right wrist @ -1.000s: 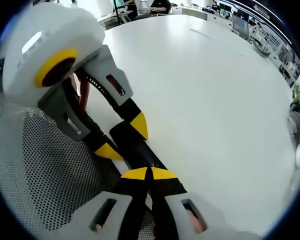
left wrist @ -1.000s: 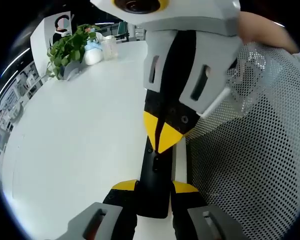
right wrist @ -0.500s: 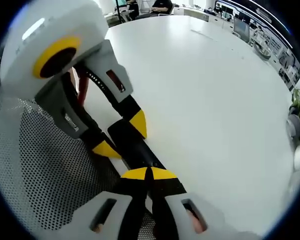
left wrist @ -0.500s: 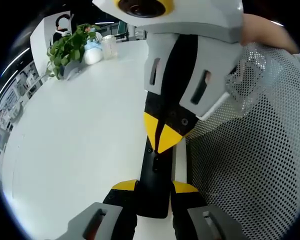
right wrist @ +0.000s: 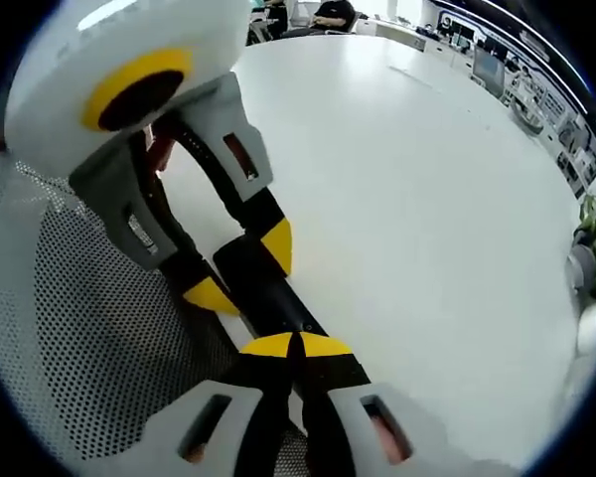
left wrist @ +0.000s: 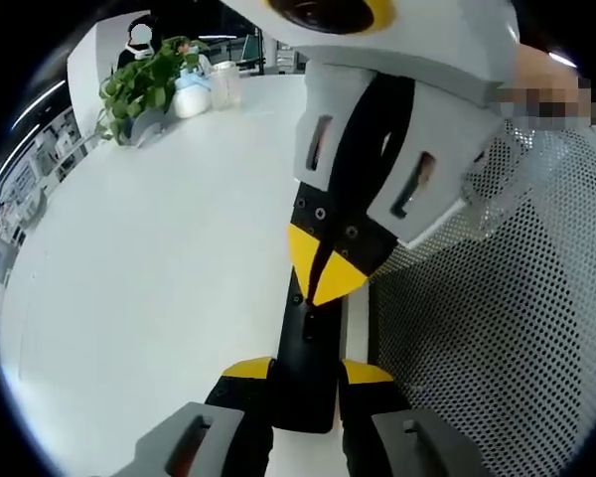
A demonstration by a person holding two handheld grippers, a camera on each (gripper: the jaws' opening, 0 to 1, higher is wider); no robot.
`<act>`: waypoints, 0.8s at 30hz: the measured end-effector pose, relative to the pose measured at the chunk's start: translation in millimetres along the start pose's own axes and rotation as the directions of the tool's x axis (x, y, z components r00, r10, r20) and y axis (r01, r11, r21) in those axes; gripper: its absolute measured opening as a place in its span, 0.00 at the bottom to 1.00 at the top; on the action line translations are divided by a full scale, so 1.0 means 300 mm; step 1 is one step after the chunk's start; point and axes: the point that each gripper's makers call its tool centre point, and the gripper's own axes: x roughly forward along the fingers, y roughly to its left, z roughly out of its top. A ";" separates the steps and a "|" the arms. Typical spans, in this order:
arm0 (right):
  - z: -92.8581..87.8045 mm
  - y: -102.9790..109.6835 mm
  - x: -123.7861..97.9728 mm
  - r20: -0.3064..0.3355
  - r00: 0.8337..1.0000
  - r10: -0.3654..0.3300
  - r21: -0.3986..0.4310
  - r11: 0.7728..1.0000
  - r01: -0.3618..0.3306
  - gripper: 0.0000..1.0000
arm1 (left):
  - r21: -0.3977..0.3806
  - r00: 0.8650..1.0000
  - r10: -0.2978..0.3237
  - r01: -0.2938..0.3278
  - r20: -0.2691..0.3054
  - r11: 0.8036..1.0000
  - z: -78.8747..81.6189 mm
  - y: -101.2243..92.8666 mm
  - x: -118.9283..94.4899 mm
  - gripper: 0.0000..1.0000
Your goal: Press the specified remote control buttons in sequence, fully releasing each button before pressing the next.
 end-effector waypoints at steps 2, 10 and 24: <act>0.001 0.000 0.000 -0.004 1.000 0.001 0.010 1.000 -0.001 0.00 | 0.006 1.000 0.000 0.000 -0.008 1.000 0.000 -0.001 0.000 0.24; 0.005 -0.010 -0.001 -0.011 1.000 -0.017 0.018 1.000 0.017 0.00 | -0.026 1.000 0.000 -0.001 -0.011 1.000 0.004 0.005 0.001 0.24; 0.006 -0.023 -0.002 -0.009 0.999 -0.032 0.030 0.999 0.032 0.00 | -0.033 1.000 0.024 -0.024 0.004 0.999 0.012 0.018 0.006 0.24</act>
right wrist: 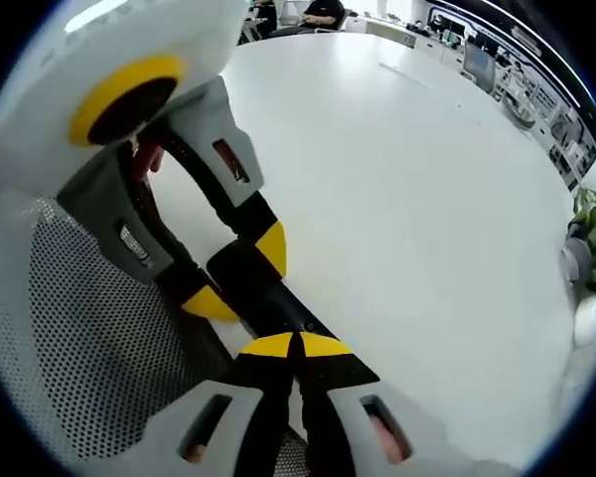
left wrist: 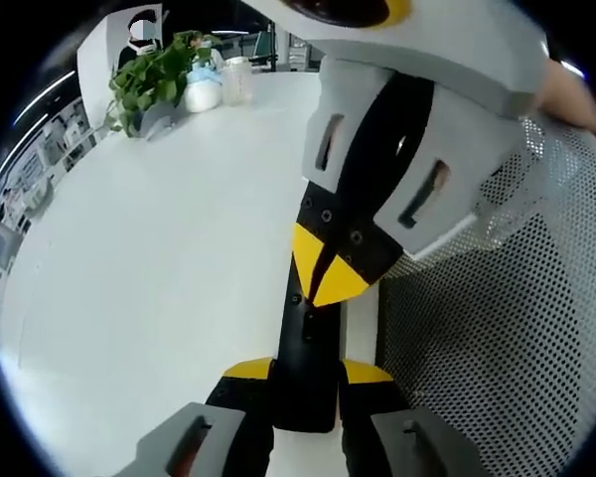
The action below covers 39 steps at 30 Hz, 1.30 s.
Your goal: Press the specified remote control buttons in sequence, fully releasing each button before pressing the next.
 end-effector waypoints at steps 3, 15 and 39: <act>-0.004 0.001 0.002 0.010 1.000 -0.001 -0.010 1.000 0.001 0.00 | 0.020 1.000 0.004 -0.004 0.004 1.000 -0.001 -0.001 0.002 0.24; -0.001 -0.003 0.002 0.011 1.000 0.013 0.055 0.998 -0.013 0.00 | 0.016 1.000 0.005 -0.005 0.009 1.000 0.000 0.000 0.001 0.24; -0.022 0.023 -0.002 -0.025 0.999 0.036 0.012 0.999 -0.036 0.00 | 0.034 0.999 0.034 -0.034 0.001 0.999 0.001 0.017 0.003 0.24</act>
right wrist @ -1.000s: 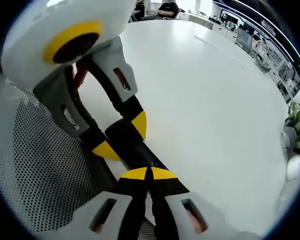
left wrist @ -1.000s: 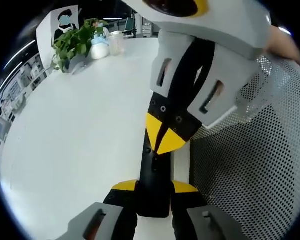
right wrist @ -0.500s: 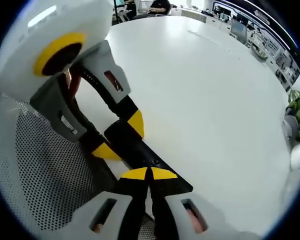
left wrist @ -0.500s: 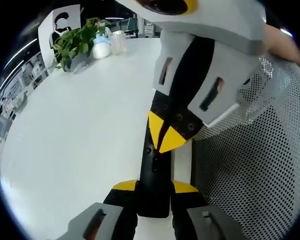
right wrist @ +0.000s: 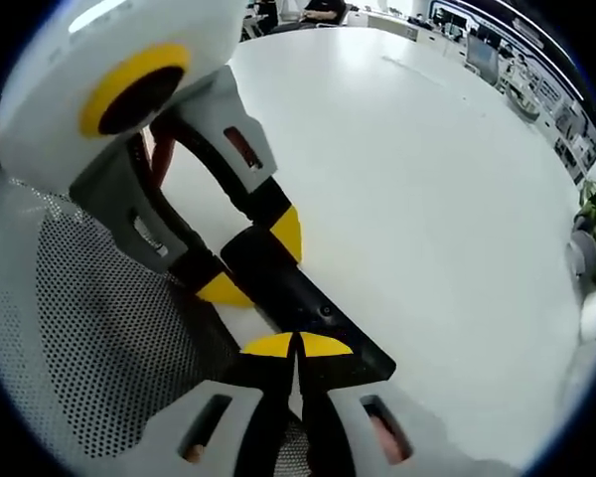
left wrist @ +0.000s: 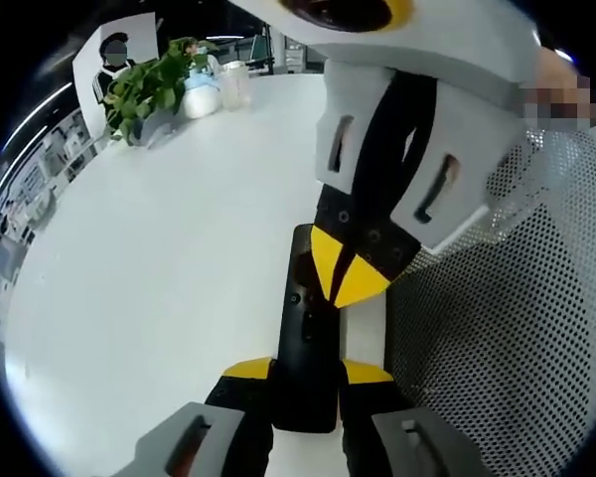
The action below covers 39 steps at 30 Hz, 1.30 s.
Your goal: Press the specified remote control buttons in sequence, fully releasing each button before pressing the next.
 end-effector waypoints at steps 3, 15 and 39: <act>0.000 0.000 0.000 -0.002 1.000 -0.002 -0.007 1.000 0.002 0.00 | 0.002 1.000 0.001 -0.001 0.001 1.000 0.000 -0.001 0.000 0.24; 0.004 0.005 0.008 0.000 1.000 0.000 -0.010 1.000 0.000 0.00 | 0.005 1.000 0.000 0.000 0.007 1.000 0.000 -0.001 0.000 0.25; 0.001 0.012 0.013 -0.004 1.000 0.016 -0.005 1.000 -0.016 0.00 | 0.001 1.000 -0.003 0.003 0.018 1.000 -0.002 -0.001 -0.001 0.25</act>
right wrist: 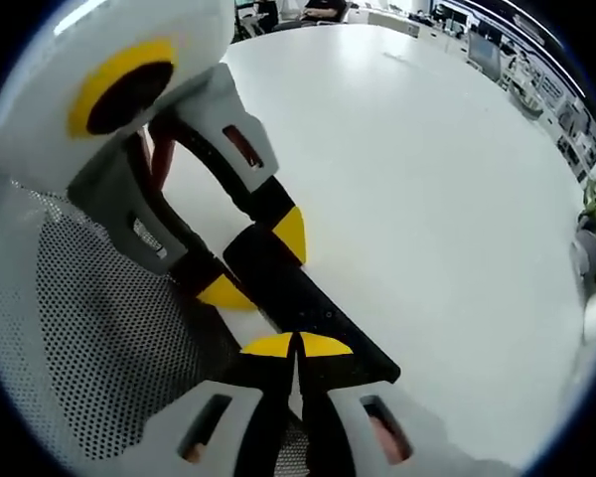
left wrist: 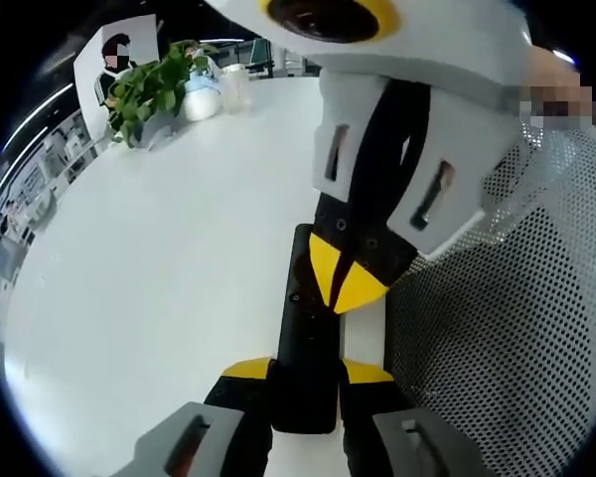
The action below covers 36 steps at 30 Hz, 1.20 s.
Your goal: Press the specified remote control buttons in sequence, fully releasing each button before pressing the next.
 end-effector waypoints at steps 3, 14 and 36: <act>0.001 -0.004 -0.001 0.001 1.000 0.004 0.005 1.000 -0.004 0.00 | 0.001 1.000 0.000 0.000 0.000 1.000 0.000 0.000 0.001 0.25; 0.001 -0.006 0.000 0.007 1.000 0.003 0.009 1.000 -0.003 0.00 | 0.003 1.000 0.000 0.000 0.001 1.000 0.001 0.001 0.001 0.25; 0.000 -0.004 -0.002 0.014 1.000 0.010 0.035 0.999 -0.011 0.00 | 0.014 1.000 0.002 -0.002 -0.003 1.000 0.002 -0.001 0.001 0.25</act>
